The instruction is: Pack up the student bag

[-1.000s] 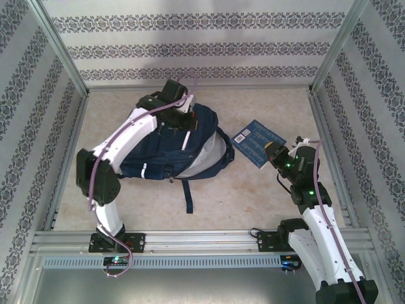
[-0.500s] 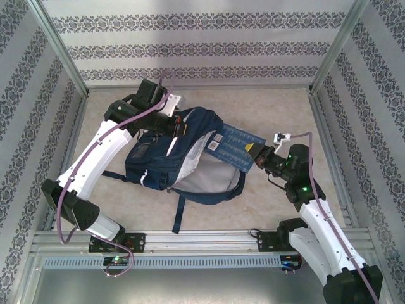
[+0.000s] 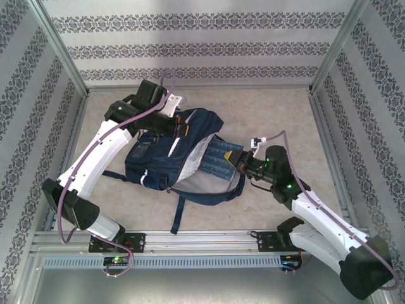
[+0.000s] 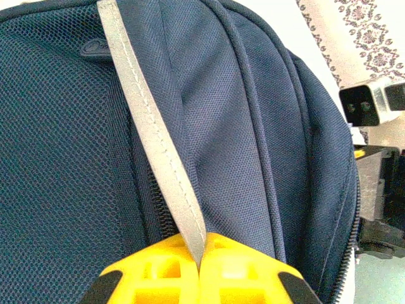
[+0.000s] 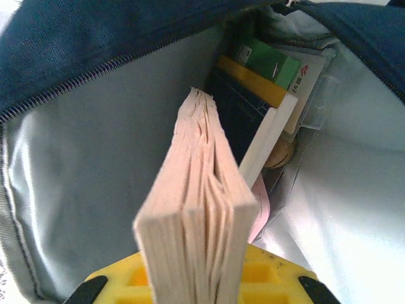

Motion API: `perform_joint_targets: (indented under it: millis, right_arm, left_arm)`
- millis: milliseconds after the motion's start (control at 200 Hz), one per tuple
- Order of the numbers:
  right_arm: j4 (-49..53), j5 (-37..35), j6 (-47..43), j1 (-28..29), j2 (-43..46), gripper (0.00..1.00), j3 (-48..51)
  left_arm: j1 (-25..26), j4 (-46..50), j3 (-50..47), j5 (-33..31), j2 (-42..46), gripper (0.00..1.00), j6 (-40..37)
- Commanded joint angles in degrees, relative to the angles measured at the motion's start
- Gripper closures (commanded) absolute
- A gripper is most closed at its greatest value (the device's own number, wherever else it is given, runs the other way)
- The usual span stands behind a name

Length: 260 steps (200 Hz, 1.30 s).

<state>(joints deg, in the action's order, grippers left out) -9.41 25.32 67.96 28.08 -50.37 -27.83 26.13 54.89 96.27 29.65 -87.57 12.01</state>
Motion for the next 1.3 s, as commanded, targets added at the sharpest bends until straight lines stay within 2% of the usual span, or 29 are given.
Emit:
perform_joint_targets:
  millis: [0,230,360,500,545,610,665,789,919,1044,1184,1259,1294]
  right_arm:
    - [-6.48,-7.33,0.86,3.64,-2.48,1.0,-1.37]
    - [-10.8,-17.57,-3.08,13.59,-17.33,1.0,-9.17]
    - [-15.78,-18.55,-3.59,17.44,-29.6,1.0,-15.26]
    - [-16.87,-21.23,-3.41,20.68,-39.77,0.99,-21.43]
    - [-17.54,-21.6,-4.11,21.58,-42.7,0.89,-23.42]
    - [-17.43,-21.8,-5.03,22.32,-45.31,0.63,-25.5]
    - [-18.08,-21.81,-5.16,22.3,-45.87,0.47,-25.54]
    - [-16.69,-25.5,-8.4,21.82,-40.41,0.18,-21.91]
    - [-10.98,-29.01,-12.75,20.55,-30.86,0.06,-16.87]
    - [-5.44,-30.42,-13.76,18.98,-21.64,0.05,-11.5]
    - [8.35,-34.37,-14.71,17.81,-11.4,0.1,-9.61]
    - [17.18,-39.13,-14.78,17.55,-4.76,0.17,-9.71]
    - [22.04,-41.54,-14.03,17.26,-1.9,0.24,-10.31]
  left_arm:
    - [-0.75,-8.57,1.37,4.11,4.05,1.0,-0.03]
    - [-0.82,-10.57,1.64,5.41,3.74,1.0,2.42]
    - [-0.87,-12.08,1.47,6.37,3.39,1.0,3.91]
    - [-1.07,-13.23,1.55,7.09,2.43,1.0,5.16]
    - [-1.18,-13.57,1.64,7.32,2.02,1.0,5.46]
    - [-1.36,-13.78,1.55,7.66,1.39,1.0,5.65]
    - [-1.56,-13.87,1.48,7.55,1.02,1.0,5.57]
    - [-2.32,-14.4,0.65,7.9,0.45,1.0,5.6]
    - [-3.17,-16.13,-1.28,8.22,0.73,1.0,6.23]
    - [-3.48,-19.36,-4.06,9.8,0.52,1.0,8.07]
    - [-3.5,-25.61,-8.99,13.09,-0.26,1.0,12.15]
    - [-3.41,-30.81,-13.12,14.37,-0.47,1.0,15.86]
    - [-3.28,-33.36,-15.07,15.04,-0.84,1.0,17.7]
